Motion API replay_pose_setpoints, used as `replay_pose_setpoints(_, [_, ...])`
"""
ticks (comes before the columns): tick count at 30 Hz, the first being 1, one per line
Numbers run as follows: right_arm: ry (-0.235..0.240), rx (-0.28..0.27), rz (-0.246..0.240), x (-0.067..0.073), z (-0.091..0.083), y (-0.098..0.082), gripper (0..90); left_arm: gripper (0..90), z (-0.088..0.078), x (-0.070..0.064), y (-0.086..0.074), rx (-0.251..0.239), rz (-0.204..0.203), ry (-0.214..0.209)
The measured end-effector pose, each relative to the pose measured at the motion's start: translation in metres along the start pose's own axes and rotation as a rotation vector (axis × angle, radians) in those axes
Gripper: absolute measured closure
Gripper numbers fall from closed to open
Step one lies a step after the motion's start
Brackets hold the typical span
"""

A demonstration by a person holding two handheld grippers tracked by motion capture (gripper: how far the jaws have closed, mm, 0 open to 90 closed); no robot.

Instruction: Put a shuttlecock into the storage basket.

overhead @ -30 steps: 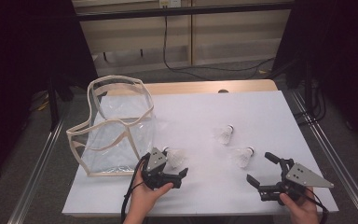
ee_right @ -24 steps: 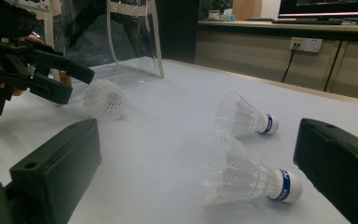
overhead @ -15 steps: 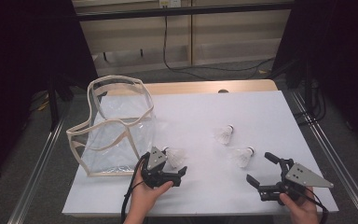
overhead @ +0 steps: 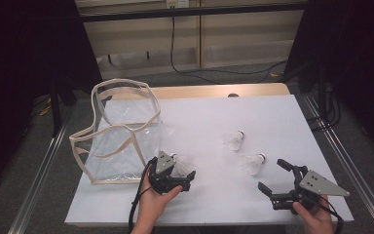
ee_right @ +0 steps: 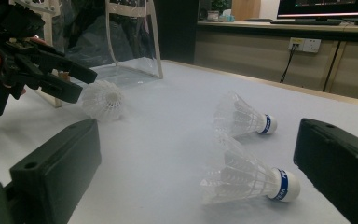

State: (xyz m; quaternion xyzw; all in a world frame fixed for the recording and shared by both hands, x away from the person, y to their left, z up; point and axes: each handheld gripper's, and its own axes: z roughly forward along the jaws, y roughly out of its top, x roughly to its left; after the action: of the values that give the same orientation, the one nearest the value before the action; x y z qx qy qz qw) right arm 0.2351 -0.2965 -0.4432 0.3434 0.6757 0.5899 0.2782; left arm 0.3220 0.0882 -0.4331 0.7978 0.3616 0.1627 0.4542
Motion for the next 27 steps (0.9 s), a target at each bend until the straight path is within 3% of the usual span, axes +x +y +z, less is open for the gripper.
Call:
replay_pose_setpoints(15, [0.001,0.003,0.001,0.001,0.000,0.000,0.4,9.4,0.005,0.001,0.000,0.028,0.003,0.008])
replay_pose_setpoints(18, [0.002,0.003,-0.001,0.000,0.001,0.000,0.4,9.4,0.006,0.001,0.000,0.023,-0.021,0.019])
replay_pose_setpoints(27, [0.001,0.000,-0.002,0.000,0.000,0.000,0.4,9.3,0.011,0.003,0.003,0.053,-0.034,0.066])
